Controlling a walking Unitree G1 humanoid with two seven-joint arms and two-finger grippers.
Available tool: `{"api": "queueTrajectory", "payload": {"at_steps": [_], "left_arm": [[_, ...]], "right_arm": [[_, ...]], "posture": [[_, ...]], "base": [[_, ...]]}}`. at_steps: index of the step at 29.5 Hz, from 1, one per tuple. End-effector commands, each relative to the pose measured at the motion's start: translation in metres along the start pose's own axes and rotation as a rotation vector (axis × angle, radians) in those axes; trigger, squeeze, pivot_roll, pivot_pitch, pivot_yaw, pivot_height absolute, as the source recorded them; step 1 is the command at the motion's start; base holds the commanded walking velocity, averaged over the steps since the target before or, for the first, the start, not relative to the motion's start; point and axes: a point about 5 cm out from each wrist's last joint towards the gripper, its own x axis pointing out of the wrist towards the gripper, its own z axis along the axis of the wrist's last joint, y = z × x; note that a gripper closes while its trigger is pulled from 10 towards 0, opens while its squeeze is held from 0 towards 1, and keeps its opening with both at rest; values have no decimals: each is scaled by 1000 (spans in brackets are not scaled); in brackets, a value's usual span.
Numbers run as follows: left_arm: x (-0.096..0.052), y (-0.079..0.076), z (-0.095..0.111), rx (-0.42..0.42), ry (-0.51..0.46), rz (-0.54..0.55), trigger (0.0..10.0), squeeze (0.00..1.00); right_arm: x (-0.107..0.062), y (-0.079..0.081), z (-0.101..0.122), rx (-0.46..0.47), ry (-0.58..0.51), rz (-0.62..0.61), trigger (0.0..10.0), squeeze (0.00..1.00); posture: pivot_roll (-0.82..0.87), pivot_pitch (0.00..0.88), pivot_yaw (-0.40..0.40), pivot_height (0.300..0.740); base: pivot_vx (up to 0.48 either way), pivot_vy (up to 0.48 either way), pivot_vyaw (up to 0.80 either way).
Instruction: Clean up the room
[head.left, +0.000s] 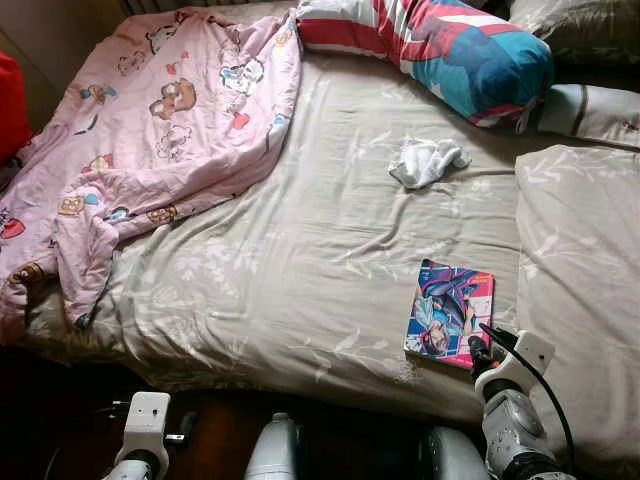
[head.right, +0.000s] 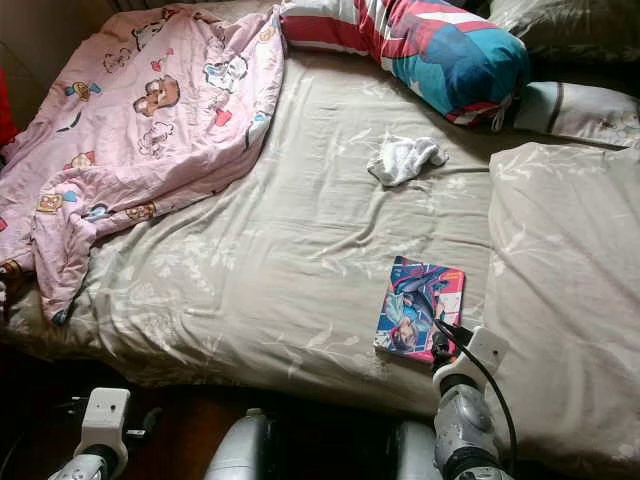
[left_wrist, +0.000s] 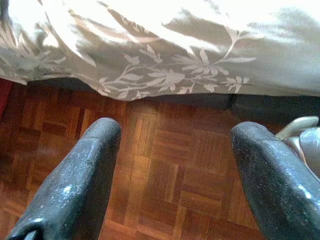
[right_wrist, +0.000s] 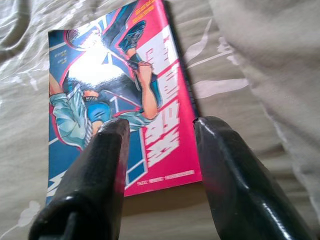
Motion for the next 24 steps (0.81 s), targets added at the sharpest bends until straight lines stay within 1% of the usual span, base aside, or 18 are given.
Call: {"api": "queueTrajectory", "payload": {"at_steps": [1,2,3,4,5,6,7,11,12,13,14,15,17,18,19,22,24], "left_arm": [[-8,8,-17,-6,72,26,10000,0],[-8,9,-17,-9,77,28,10000,0],[-8,8,-17,-12,79,29,10000,0],[-8,9,-17,-15,81,31,10000,0],[-7,8,-16,-23,82,36,10000,0],[-7,8,-16,-23,82,36,10000,0],[-5,7,-13,-31,81,39,10000,0],[0,2,-9,-55,80,46,10000,0],[2,-1,-7,-66,84,48,10000,0],[2,-1,-7,-66,84,48,10000,0],[3,-6,-7,-84,94,53,10000,0],[3,-6,-7,-84,94,53,10000,0],[4,-13,-9,-130,114,67,10000,0],[4,-14,-10,-136,117,69,10000,0],[4,-15,-11,-145,125,74,10000,0],[2,-21,-16,-166,155,81,10000,0],[1,-22,-18,-171,166,83,10000,0]], "right_arm": [[-4,-3,-10,-1,30,-16,10000,725],[-4,-3,-9,-4,26,-19,10000,686],[-3,-3,-8,-6,23,-20,10000,522],[-3,-2,-8,-18,17,-16,10000,267],[-3,2,-6,-82,6,16,10000,0],[-3,2,-6,-82,6,16,10000,0],[-3,7,-6,-154,-2,58,10000,0],[-5,17,-8,-197,-16,132,10000,0],[-6,21,-10,-241,-22,166,10000,0],[-6,21,-10,-241,-22,166,10000,0],[-7,23,-12,-261,-26,192,10000,0],[-7,23,-12,-261,-26,192,10000,0],[-11,20,-21,-300,17,197,10000,0],[-11,19,-22,-306,24,197,10000,0],[-12,17,-25,-315,40,197,10000,0],[-16,10,-36,-375,118,179,10000,0],[-17,10,-40,-374,137,187,10000,0]], "posture": [[128,270,151,657],[125,264,147,657],[122,254,140,657],[121,251,138,657],[115,238,130,657],[115,238,130,657],[107,226,122,657],[89,197,103,657],[76,174,88,657],[76,174,88,657],[61,143,63,657],[61,143,63,657],[53,105,32,675],[53,105,32,679],[56,86,18,684],[56,49,-12,709],[55,38,-20,719]], "base": [[0,0,0],[0,0,0],[0,0,0],[0,0,0],[0,0,0],[0,0,0],[0,0,0],[0,0,0],[0,0,0],[0,0,0],[0,0,0],[0,0,0],[0,0,0],[0,0,0],[0,0,0],[0,0,0],[0,0,0]]}}
